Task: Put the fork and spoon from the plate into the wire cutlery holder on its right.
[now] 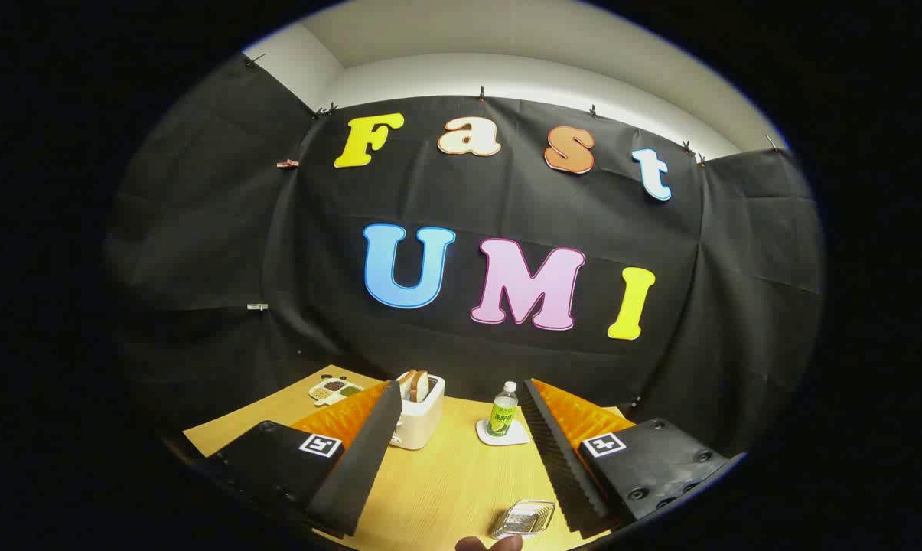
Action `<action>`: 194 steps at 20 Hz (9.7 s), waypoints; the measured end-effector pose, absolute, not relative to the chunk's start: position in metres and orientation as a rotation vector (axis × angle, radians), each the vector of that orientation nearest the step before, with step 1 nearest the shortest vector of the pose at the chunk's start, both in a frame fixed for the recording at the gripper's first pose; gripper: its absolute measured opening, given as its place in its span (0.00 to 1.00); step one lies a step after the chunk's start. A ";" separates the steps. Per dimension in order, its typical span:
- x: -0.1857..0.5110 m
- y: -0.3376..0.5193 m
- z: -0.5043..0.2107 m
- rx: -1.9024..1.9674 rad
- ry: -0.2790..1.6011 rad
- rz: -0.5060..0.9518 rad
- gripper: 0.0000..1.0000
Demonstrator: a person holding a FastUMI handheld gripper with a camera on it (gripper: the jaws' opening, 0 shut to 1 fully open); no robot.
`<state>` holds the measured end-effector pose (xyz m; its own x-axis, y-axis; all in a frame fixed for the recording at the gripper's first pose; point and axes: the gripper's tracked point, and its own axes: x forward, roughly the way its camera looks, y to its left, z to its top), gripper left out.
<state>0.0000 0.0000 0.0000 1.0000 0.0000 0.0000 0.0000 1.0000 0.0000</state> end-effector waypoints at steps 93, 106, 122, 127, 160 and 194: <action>-0.065 -0.131 -0.326 0.353 1.825 0.239 0.13; -0.024 -0.119 -0.360 0.383 1.899 0.189 0.17; 0.025 -0.056 -0.250 0.356 1.404 0.335 0.55; 0.032 0.062 -0.218 0.421 1.359 0.528 0.55; 0.027 0.340 -0.413 0.261 1.567 0.423 0.26; -0.085 -0.138 -0.261 0.234 1.800 0.372 0.13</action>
